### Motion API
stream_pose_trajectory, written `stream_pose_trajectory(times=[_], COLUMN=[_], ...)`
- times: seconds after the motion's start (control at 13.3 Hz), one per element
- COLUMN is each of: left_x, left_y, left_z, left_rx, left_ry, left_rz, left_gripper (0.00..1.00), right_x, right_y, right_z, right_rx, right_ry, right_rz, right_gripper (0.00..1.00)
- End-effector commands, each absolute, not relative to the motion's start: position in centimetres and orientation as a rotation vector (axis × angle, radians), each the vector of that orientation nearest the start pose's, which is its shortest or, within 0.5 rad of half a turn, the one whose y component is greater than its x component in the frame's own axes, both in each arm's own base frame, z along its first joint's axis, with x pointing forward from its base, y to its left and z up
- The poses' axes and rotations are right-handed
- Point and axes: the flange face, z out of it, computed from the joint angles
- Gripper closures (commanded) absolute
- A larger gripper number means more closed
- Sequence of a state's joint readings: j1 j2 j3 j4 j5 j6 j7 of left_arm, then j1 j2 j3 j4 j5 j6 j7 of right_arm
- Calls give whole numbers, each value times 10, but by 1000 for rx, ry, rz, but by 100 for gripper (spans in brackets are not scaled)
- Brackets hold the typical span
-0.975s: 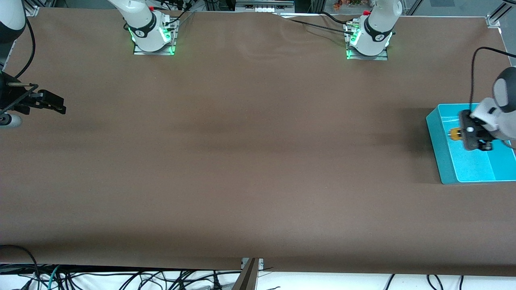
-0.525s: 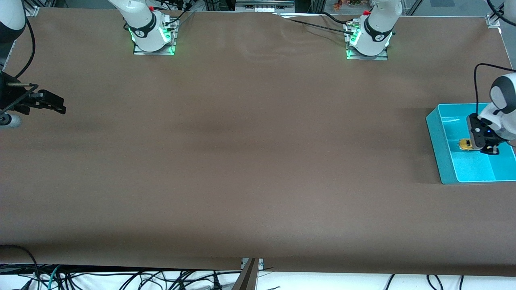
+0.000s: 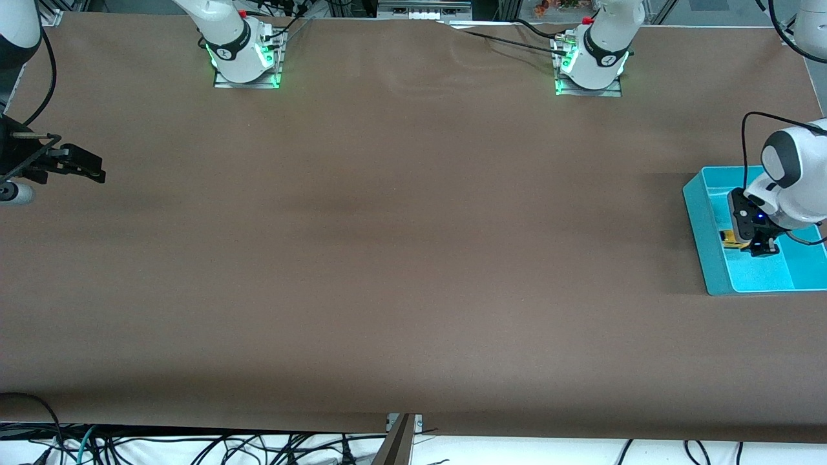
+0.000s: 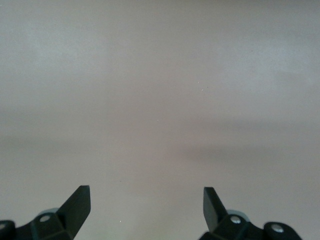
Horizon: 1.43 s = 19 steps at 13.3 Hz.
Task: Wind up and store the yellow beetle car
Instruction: 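Raise the left gripper up out of the blue bin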
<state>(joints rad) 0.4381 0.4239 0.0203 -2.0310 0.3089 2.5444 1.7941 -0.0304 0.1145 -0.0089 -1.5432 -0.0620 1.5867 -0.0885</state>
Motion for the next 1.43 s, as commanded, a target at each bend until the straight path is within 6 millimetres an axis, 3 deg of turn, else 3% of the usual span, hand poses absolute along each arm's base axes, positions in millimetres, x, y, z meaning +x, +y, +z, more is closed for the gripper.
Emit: stream_pose_trajectory(times=[0.0, 0.15, 0.45, 0.67, 0.97, 1.05, 1.2, 1.35], left_x=[556, 574, 585, 583, 595, 595, 585, 566], left_y=[257, 229, 164, 110, 16, -5, -33, -54], left_z=[315, 369, 436, 430, 432, 441, 480, 524], left_rx=[-2065, -2084, -2436, -2899, -3062, -3091, -3118, -3106], left_ry=[2124, 2130, 1849, 1478, 999, 865, 621, 492], left_rz=[273, 325, 421, 345, 359, 342, 259, 184], left_gripper=[0, 0, 0, 0, 0, 0, 0, 0], right_x=[588, 588, 588, 588, 588, 588, 588, 588], right_y=[-29, -29, -29, -28, -27, -27, -27, -27], right_z=[579, 578, 578, 578, 579, 579, 579, 579], right_rx=[-3202, -3202, -3202, -3203, -3205, -3205, -3205, -3205], right_ry=[-88, -91, -91, -93, -96, -96, -96, -96], right_rz=[110, 112, 112, 110, 108, 108, 108, 108], right_gripper=[0, 0, 0, 0, 0, 0, 0, 0])
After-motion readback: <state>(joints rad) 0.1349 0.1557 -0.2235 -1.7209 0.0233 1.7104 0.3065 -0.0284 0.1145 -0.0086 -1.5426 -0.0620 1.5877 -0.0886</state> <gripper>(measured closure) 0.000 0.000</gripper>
